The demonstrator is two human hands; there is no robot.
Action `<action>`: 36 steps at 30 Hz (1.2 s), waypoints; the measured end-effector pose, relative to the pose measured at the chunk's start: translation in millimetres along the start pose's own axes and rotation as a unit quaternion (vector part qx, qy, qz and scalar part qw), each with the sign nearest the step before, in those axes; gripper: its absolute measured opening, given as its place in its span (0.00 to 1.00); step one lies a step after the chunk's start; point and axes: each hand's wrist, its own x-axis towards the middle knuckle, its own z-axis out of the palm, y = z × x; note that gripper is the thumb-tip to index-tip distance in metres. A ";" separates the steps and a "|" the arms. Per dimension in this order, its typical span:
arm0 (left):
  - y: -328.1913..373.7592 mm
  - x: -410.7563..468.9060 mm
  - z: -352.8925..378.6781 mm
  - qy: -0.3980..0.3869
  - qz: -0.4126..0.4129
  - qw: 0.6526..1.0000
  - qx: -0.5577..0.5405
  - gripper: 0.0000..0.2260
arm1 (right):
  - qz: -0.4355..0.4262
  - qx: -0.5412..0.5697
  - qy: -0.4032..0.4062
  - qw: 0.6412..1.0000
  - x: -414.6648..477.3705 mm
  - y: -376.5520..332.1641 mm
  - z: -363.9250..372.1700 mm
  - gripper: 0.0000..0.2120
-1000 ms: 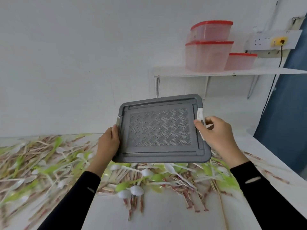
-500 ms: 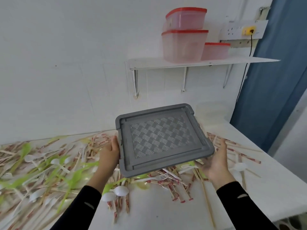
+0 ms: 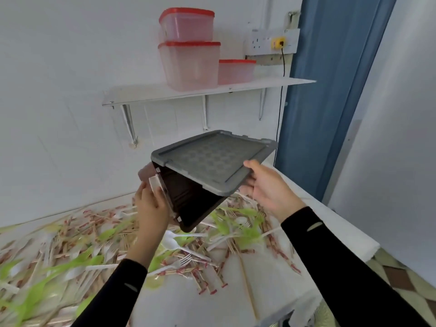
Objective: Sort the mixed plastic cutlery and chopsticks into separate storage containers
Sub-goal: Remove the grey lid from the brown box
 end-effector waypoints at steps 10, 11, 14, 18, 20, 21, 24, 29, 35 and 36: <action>69.5 -5.9 62.1 0.011 -0.090 0.986 -0.142 0.12 | -0.111 -0.161 0.249 0.948 -4.5 -60.8 -176.9 0.12; 77.9 -5.9 69.6 0.010 -0.097 0.982 -0.164 0.14 | -0.118 -0.194 0.275 0.934 -8.9 -60.2 -199.1 0.11; 84.9 2.6 93.8 -0.002 -0.139 0.965 -0.223 0.16 | -0.093 -0.311 0.297 0.898 -13.0 -50.8 -262.2 0.15; 104.1 -7.1 125.8 -0.017 -0.153 0.957 -0.245 0.15 | -0.046 -0.420 0.295 0.857 -19.7 -44.4 -317.2 0.20; 114.2 -19.6 137.0 -0.008 -0.151 0.958 -0.242 0.18 | -0.029 -0.433 0.308 0.847 -18.5 -40.6 -332.4 0.21; 121.9 -28.2 142.4 -0.008 -0.149 0.958 -0.243 0.18 | -0.028 -0.431 0.314 0.845 -15.6 -39.7 -337.3 0.21; 137.9 -42.8 158.2 -0.005 -0.147 0.954 -0.263 0.16 | -0.027 -0.425 0.310 0.850 -1.0 -34.9 -341.3 0.21; 142.0 -47.3 177.2 -0.014 -0.136 0.949 -0.286 0.15 | -0.038 -0.410 0.257 0.874 31.1 -21.8 -316.7 0.19; 151.6 -62.3 178.5 -0.011 -0.138 0.950 -0.281 0.14 | -0.030 -0.382 0.184 0.905 59.8 -9.2 -289.4 0.20; 152.8 -63.6 177.7 -0.021 -0.141 0.946 -0.292 0.14 | -0.034 -0.375 0.191 0.907 58.8 -7.9 -292.4 0.21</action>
